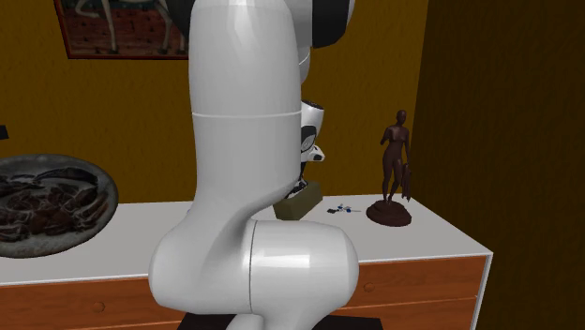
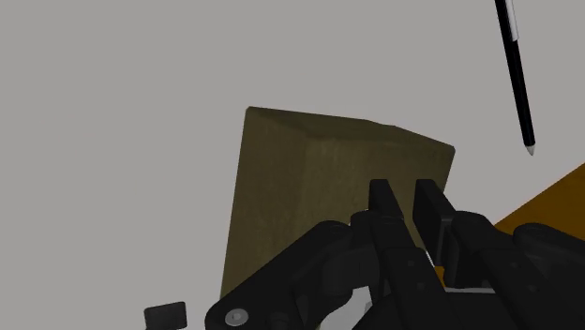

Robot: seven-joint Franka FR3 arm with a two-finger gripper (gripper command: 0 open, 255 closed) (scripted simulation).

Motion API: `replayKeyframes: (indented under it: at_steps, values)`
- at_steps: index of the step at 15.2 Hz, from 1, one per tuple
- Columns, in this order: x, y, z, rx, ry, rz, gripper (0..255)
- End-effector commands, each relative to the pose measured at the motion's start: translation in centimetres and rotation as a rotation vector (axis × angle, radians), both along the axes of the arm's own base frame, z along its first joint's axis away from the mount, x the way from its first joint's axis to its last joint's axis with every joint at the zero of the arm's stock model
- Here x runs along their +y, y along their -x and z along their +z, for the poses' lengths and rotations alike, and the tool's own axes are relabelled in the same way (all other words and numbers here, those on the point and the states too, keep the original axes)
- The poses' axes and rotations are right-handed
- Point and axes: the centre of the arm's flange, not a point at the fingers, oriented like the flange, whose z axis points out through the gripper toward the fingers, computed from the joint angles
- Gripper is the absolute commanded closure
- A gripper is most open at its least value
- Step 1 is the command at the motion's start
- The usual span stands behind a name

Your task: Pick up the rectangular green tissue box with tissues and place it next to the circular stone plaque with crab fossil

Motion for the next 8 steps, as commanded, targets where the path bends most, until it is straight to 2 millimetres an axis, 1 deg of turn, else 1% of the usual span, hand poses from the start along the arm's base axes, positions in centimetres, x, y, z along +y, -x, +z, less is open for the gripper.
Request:
replayKeyframes:
  at_steps: [1, 2, 8]
  values:
    - [0.1, 0.0, -0.1, 0.004, 0.000, 0.002, 255]
    - [0.1, 0.1, -0.1, 0.004, 0.000, 0.002, 255]
    - [0.1, 0.1, 3.1, 0.004, 0.000, 0.002, 255]
